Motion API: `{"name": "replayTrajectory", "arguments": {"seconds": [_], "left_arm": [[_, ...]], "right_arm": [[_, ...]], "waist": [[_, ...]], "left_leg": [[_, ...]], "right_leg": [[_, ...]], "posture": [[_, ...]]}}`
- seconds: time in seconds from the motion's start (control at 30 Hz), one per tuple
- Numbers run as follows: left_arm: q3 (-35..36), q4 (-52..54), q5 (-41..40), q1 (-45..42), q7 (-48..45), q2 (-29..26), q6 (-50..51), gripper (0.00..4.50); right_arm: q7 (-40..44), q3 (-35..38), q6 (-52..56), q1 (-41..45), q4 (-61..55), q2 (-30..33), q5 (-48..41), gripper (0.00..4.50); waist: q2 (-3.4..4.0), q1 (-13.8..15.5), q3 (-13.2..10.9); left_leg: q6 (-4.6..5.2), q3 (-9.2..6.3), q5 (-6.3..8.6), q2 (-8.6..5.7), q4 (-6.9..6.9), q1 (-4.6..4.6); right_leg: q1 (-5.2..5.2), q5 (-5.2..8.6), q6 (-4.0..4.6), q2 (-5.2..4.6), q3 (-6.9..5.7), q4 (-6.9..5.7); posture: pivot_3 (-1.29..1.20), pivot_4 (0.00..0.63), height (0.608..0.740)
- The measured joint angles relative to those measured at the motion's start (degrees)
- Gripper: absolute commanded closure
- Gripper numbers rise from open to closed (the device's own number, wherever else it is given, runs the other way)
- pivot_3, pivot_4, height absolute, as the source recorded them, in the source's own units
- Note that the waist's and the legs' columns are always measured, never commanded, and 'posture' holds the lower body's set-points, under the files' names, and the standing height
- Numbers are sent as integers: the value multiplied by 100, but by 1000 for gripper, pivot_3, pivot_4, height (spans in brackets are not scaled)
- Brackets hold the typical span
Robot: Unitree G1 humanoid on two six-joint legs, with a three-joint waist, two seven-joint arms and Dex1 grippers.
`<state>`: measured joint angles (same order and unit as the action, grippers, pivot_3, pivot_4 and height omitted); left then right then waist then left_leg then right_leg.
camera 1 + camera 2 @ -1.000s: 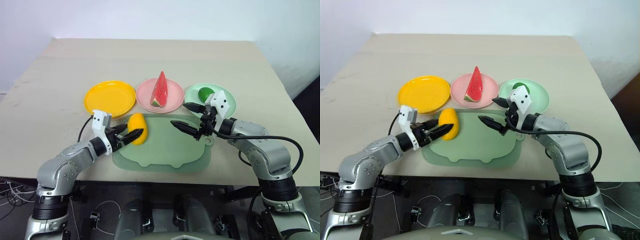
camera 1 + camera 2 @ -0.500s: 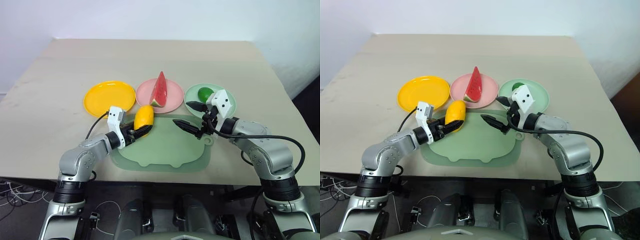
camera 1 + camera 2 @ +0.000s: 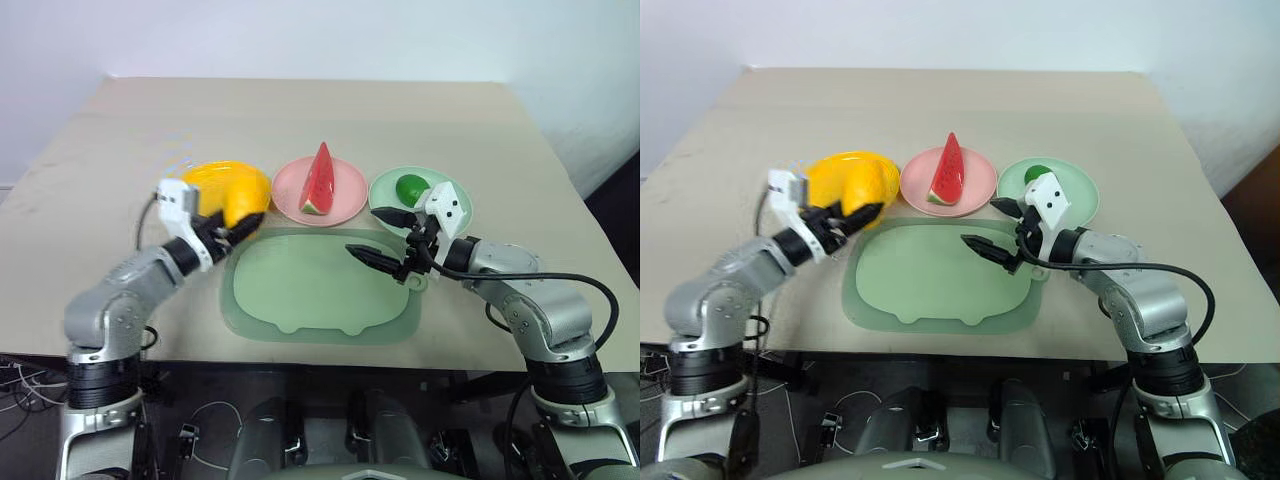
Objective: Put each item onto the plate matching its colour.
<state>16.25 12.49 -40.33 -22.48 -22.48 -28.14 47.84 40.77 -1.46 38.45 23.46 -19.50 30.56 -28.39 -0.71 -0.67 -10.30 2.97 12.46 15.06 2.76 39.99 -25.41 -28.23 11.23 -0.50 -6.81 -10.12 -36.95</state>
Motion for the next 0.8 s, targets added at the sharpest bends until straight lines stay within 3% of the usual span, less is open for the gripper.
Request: {"name": "replayTrajectory", "arguments": {"seconds": [0.17,0.4,0.63,0.77,0.8], "left_arm": [[244,-763,561,-514,357,-153,-571,1416],[-510,-2729,2056,-1049,315,-72,-2378,1416],[-652,-3724,2369,-1346,129,167,-2696,1416],[-648,-3966,2458,-1508,18,220,-2730,131],[-646,-3984,2457,-1532,-11,245,-2730,26]], "right_arm": [[-33,-9,-2,-4,-3,-24,5,0],[-201,-66,-71,47,151,-215,133,0],[-265,-68,-126,142,225,-258,238,0],[-282,-68,-127,142,253,-273,243,0],[-285,-68,-127,142,256,-278,243,0]], "waist": [[-1,37,0],[-1,13,0],[-5,-6,-2],[-5,-2,-2],[-5,3,-2]], "left_leg": [[1,0,0,-2,1,0],[1,1,1,-2,-1,-6],[1,2,1,0,-1,-11],[1,2,1,-1,0,-11],[1,2,1,-1,0,-11]], "right_leg": [[3,0,2,-1,0,2],[-5,-13,19,-1,-1,2],[-13,-20,7,-1,-1,-1],[-12,-20,6,-1,-2,-1],[-11,-20,6,-1,-2,-1]], "posture": [[0,150,696],[0,150,696],[0,150,696],[0,150,696],[0,150,696]]}}
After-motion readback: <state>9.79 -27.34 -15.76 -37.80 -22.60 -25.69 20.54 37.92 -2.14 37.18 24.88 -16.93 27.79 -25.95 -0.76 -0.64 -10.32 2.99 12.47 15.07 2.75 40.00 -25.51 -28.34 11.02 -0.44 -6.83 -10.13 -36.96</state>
